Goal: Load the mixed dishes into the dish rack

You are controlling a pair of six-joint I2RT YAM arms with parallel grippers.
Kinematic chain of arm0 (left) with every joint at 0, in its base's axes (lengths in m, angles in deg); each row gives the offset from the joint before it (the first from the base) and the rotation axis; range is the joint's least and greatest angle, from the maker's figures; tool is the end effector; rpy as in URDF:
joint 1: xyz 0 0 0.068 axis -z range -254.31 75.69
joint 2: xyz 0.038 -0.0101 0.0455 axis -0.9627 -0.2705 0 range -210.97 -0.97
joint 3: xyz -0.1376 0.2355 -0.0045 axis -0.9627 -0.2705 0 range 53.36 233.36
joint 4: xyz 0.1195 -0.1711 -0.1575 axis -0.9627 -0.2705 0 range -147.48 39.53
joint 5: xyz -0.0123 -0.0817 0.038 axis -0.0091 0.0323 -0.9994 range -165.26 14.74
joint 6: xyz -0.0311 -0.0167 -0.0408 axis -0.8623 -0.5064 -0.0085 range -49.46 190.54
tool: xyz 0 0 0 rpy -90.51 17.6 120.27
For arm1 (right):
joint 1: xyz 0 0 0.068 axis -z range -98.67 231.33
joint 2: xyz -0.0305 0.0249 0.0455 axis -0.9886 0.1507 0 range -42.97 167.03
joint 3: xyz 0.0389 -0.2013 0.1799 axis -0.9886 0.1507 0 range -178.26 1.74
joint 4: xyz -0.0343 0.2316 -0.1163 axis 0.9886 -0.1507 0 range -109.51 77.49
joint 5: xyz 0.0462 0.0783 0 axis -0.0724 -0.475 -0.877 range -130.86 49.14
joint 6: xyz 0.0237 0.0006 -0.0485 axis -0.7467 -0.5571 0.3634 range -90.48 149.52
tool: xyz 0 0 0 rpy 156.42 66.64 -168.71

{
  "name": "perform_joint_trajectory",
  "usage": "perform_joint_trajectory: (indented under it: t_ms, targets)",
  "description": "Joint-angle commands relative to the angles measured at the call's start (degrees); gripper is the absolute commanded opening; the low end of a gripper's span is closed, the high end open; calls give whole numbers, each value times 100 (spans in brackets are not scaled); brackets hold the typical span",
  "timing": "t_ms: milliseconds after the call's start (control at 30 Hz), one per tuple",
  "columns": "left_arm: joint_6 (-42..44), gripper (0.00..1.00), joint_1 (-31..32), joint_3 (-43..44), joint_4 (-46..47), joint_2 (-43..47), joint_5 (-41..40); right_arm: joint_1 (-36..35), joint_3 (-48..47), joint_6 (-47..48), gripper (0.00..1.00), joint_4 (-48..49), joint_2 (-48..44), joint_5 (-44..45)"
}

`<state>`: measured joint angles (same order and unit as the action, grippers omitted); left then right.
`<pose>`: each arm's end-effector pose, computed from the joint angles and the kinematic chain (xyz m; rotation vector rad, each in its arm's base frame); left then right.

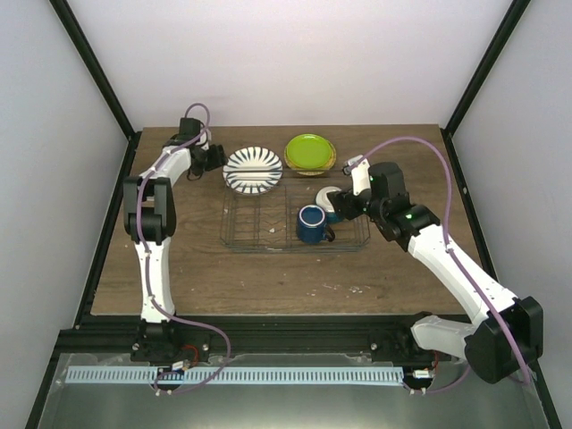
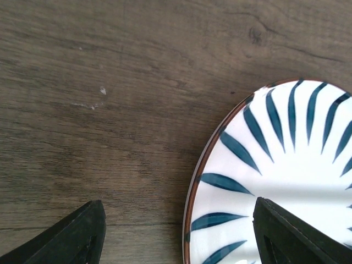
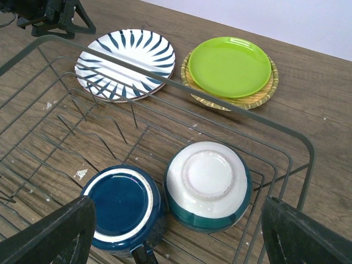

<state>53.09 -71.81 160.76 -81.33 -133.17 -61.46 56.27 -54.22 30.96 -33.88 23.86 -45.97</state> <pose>0.5053 -0.0307 0.1711 -0.2380 2.5485 -0.4418 0.2348 0.1133 0.3105 -0.5439 2.0797 0.3364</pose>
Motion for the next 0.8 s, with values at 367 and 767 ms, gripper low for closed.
perform_joint_trajectory:
  t_ms: [367,767]
  targets:
    - [377,72,440,773,-830,-779,-20,-56,64,-65,83,18,57,209]
    - [289,30,431,558,-717,-832,14,-54,112,-79,83,20,58,273]
